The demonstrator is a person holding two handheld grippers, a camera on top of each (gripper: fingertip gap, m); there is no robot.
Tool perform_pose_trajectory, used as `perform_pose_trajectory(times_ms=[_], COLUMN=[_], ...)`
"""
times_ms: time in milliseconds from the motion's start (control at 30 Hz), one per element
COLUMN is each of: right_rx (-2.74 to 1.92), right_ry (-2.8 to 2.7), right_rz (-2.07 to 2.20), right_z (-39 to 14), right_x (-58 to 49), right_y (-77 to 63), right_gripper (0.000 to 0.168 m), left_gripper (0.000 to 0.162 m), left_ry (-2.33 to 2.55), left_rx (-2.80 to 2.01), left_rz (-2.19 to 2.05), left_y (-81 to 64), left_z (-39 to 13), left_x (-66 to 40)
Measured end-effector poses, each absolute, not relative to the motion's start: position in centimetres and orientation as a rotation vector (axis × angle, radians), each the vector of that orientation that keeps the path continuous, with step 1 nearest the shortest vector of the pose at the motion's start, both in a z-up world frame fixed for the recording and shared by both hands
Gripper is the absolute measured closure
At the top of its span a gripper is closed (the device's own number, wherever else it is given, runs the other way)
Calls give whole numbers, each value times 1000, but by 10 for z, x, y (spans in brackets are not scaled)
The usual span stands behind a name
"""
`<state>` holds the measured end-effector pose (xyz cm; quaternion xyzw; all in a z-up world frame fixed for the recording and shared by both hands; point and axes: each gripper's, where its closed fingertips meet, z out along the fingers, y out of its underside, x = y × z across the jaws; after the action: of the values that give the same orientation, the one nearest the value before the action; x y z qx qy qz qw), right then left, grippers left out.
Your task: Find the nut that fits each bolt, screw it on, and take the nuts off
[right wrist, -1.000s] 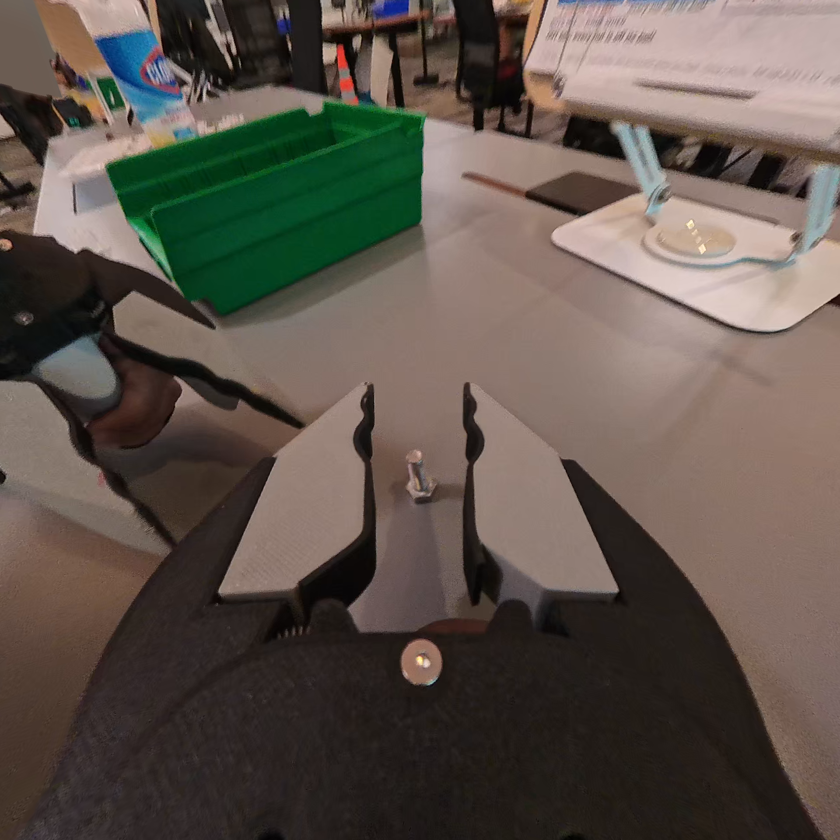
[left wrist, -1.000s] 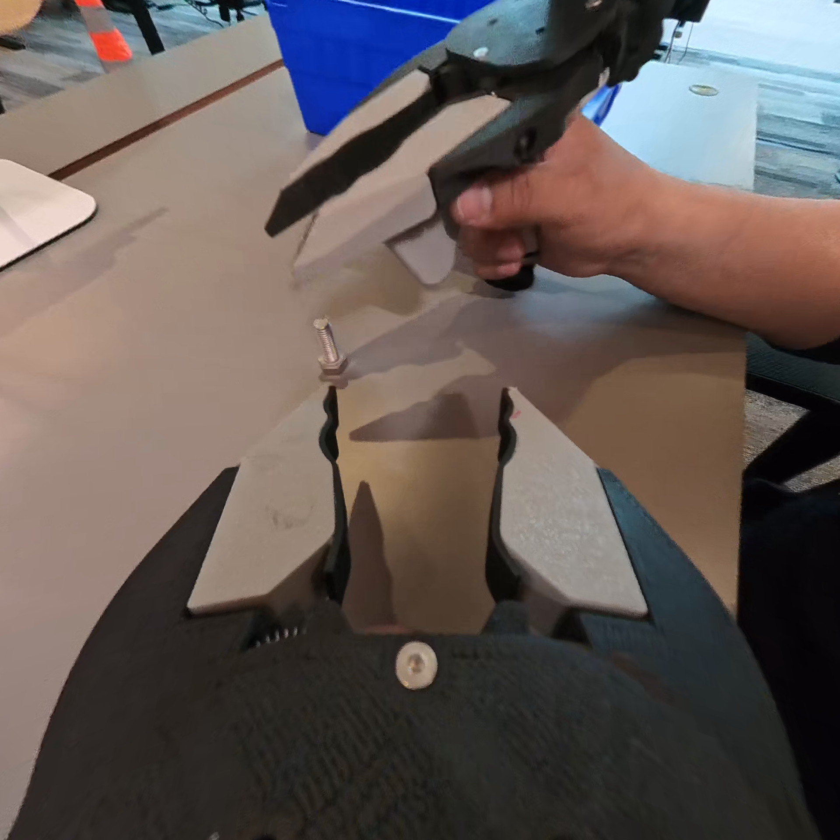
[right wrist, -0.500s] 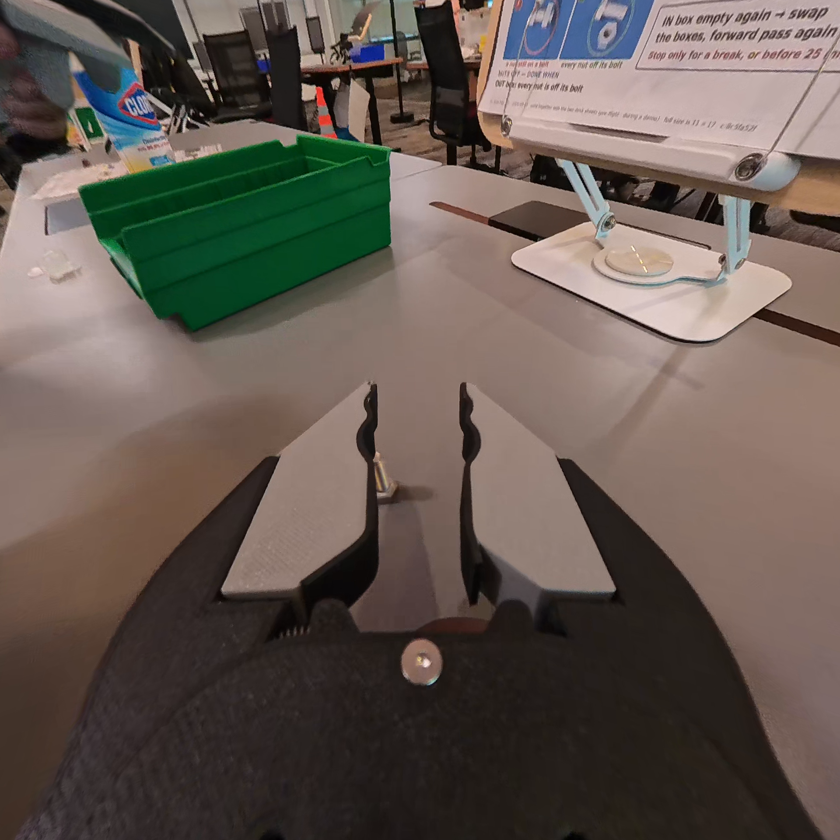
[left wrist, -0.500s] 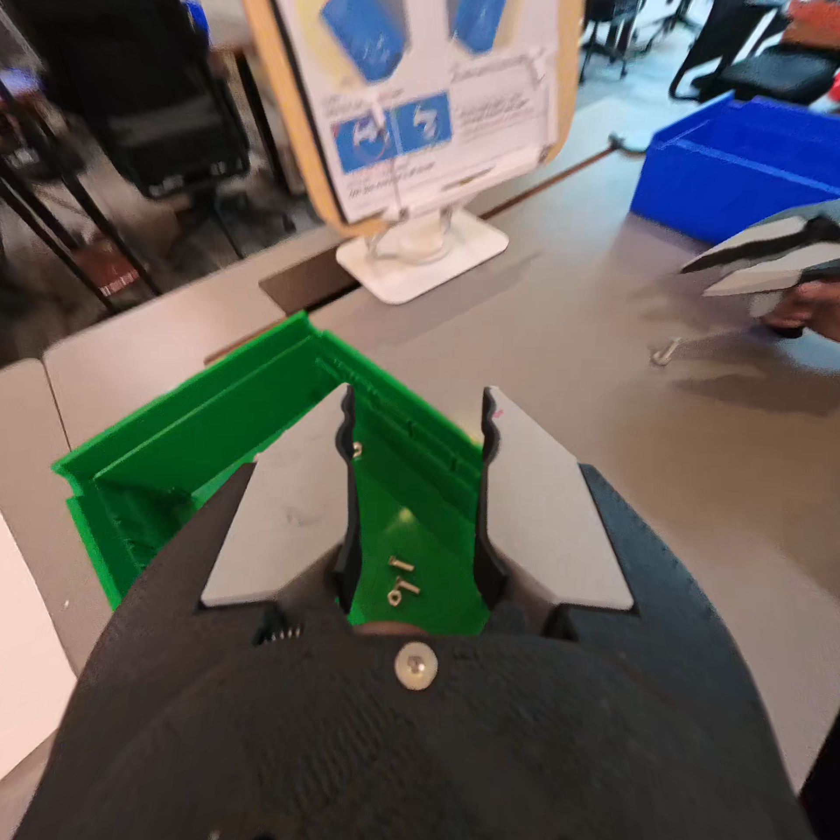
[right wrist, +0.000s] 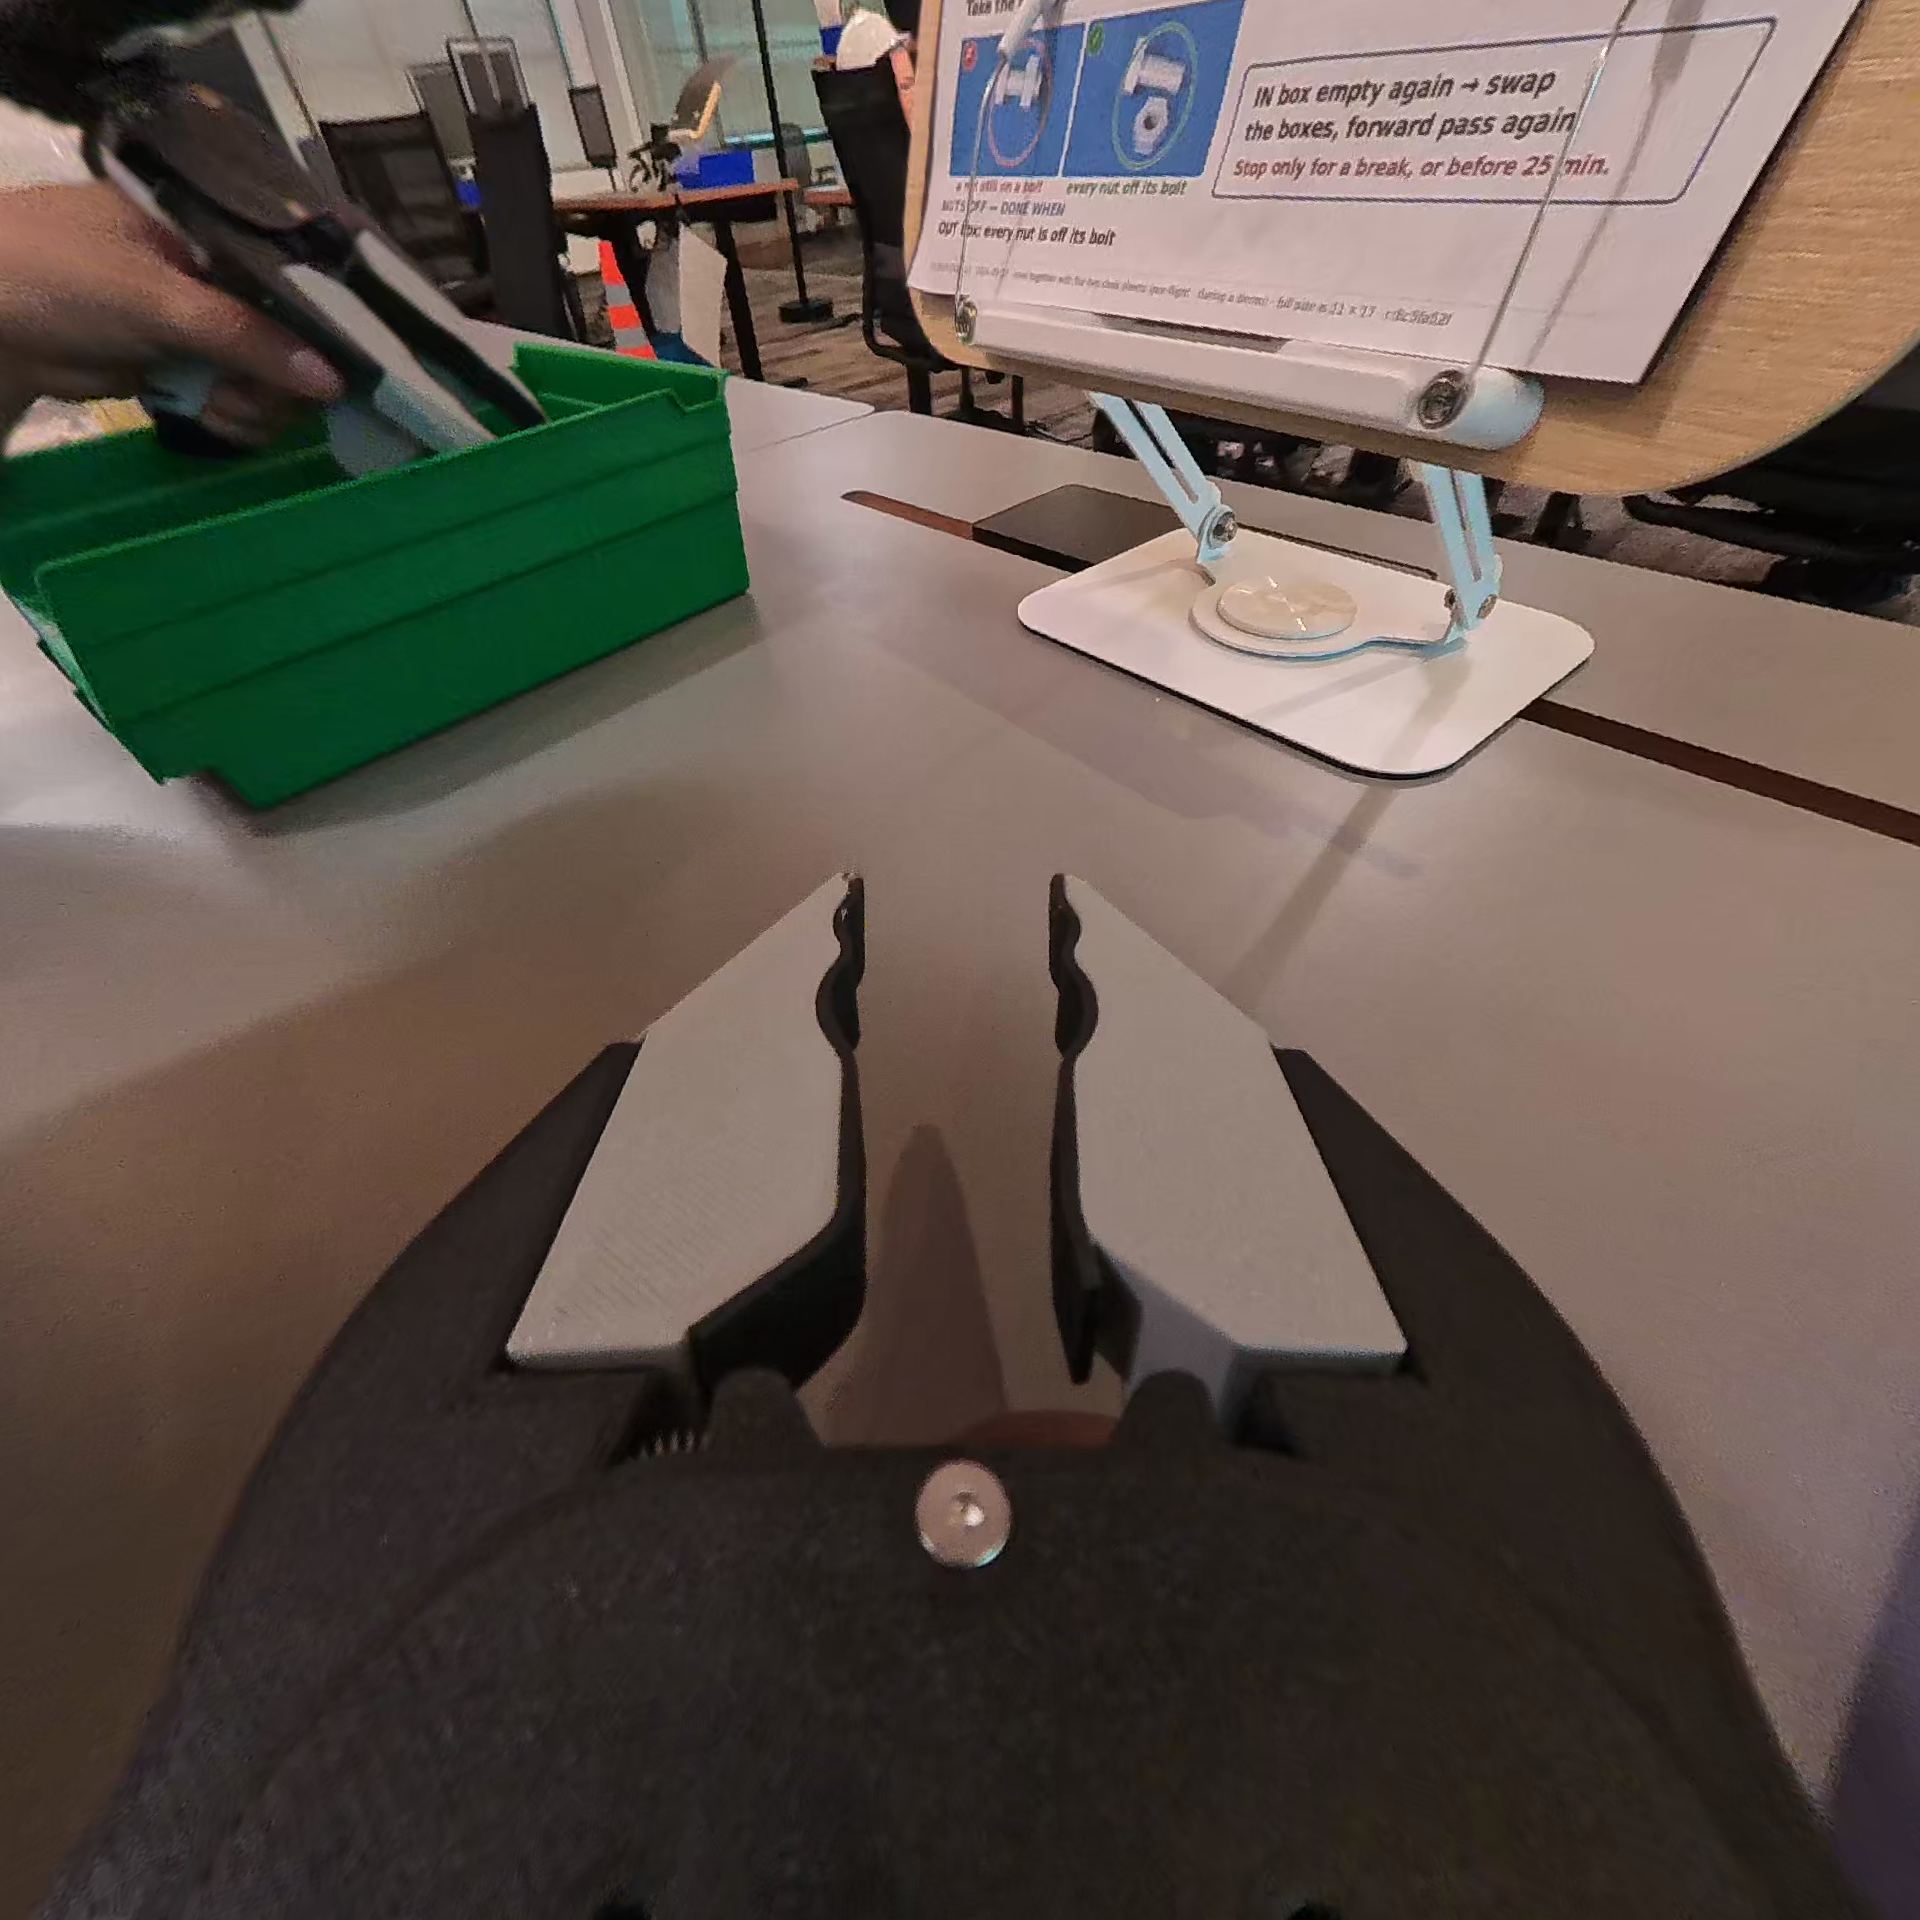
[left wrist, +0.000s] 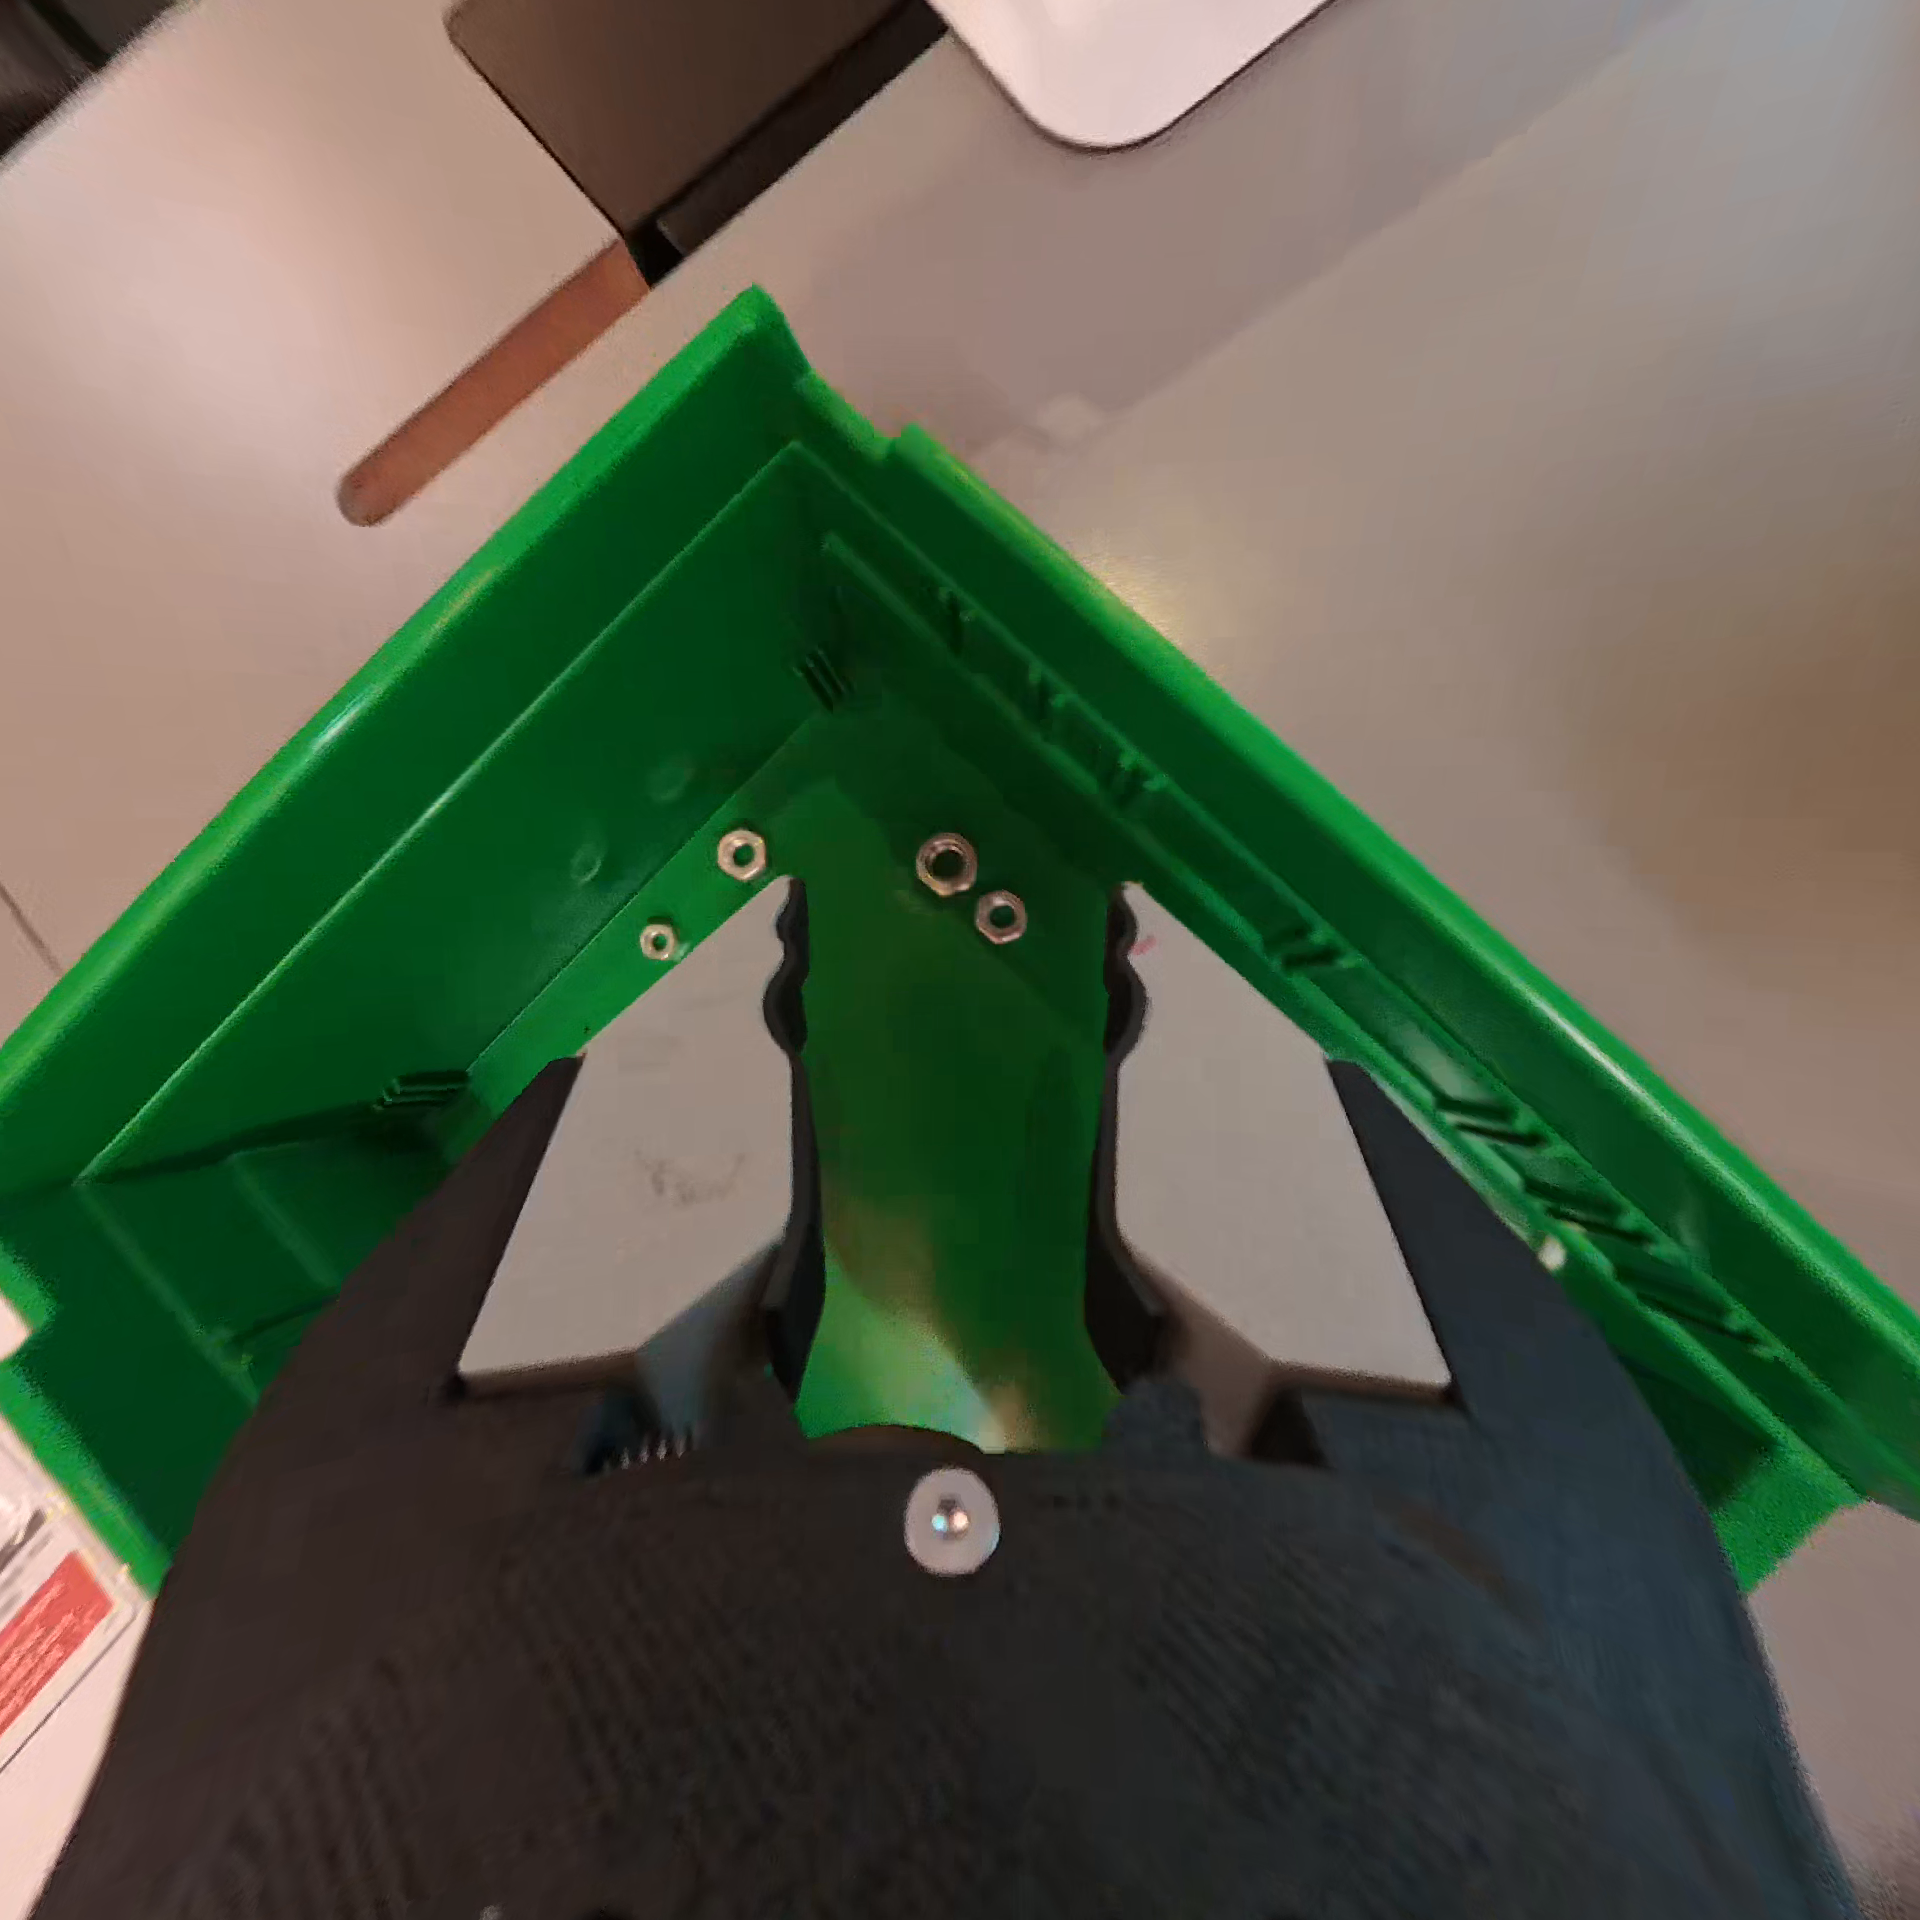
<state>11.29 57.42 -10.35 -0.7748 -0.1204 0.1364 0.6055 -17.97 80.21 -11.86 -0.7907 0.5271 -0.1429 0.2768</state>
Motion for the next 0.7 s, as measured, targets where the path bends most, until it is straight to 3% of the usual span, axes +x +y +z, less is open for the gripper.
perform_pose_trajectory(times_ms=[700], right_rx=[-1800], right_ry=[-332], right_rz=[238], right_z=[-106], right_x=[115], right_y=[568], right_gripper=[138], left_gripper=[105], left_ry=[1505], left_rx=[-2286], left_rz=[-269], left_y=[828], left_z=[-158], left_x=[-169])
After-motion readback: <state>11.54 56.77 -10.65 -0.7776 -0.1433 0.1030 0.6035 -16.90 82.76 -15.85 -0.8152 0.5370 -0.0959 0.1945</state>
